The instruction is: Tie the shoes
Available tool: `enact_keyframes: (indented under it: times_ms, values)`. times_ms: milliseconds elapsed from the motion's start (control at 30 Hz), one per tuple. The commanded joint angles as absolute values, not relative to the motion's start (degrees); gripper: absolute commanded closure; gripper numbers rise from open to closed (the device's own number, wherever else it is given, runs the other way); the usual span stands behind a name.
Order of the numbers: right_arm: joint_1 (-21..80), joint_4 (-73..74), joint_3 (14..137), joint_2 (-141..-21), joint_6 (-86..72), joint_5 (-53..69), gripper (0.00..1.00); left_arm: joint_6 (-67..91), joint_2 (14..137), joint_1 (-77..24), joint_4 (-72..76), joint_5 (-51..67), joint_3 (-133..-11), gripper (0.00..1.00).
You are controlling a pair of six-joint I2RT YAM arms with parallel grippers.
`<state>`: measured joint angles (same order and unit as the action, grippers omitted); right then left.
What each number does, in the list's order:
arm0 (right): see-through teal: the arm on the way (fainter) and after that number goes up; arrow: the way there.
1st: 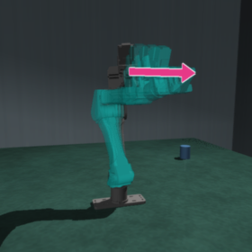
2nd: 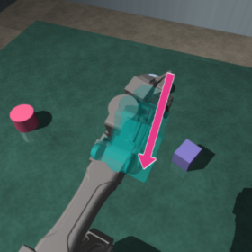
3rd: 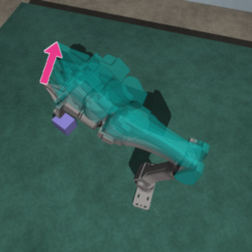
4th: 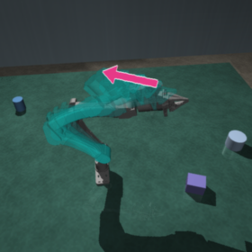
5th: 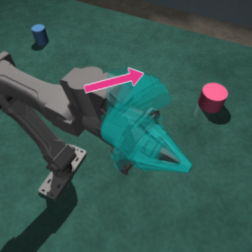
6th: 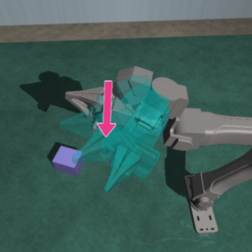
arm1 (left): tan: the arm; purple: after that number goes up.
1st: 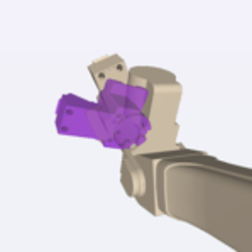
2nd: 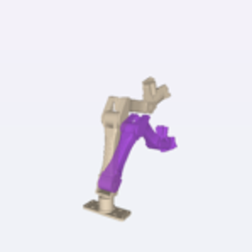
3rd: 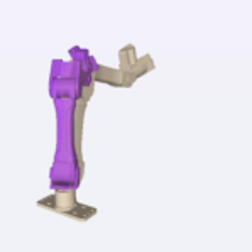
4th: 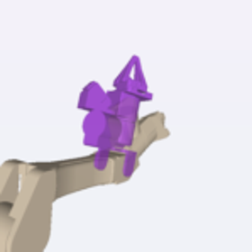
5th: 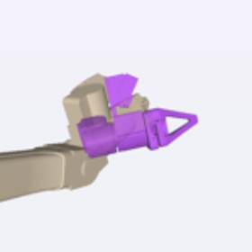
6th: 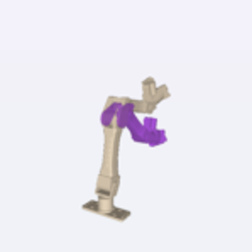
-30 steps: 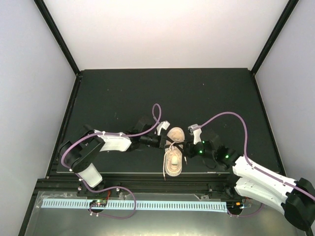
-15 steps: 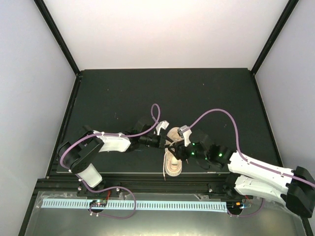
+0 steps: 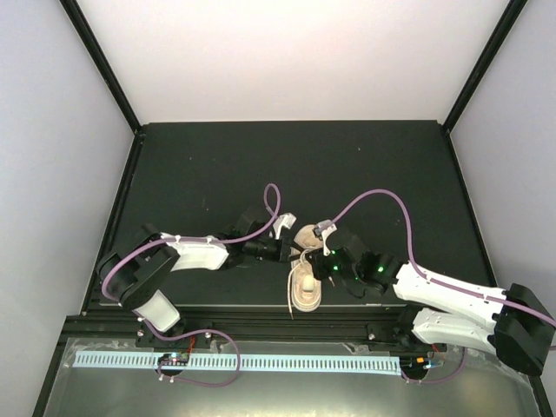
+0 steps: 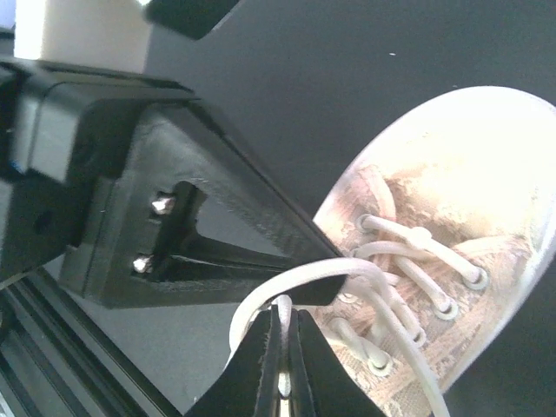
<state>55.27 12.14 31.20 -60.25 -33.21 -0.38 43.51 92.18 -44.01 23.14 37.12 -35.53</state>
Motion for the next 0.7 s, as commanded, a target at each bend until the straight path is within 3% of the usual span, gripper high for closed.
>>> enact_keyframes:
  times_ms: [0,667]
  values:
    - [54.56,13.48,33.10,-58.79,-34.42,-5.19,0.96,41.42,89.18,-43.82,20.76,33.81,-34.39,0.98]
    - [45.73,16.35,32.95,-64.04,-38.58,-2.22,0.98,38.54,83.73,-41.43,13.34,28.25,-30.15,0.98]
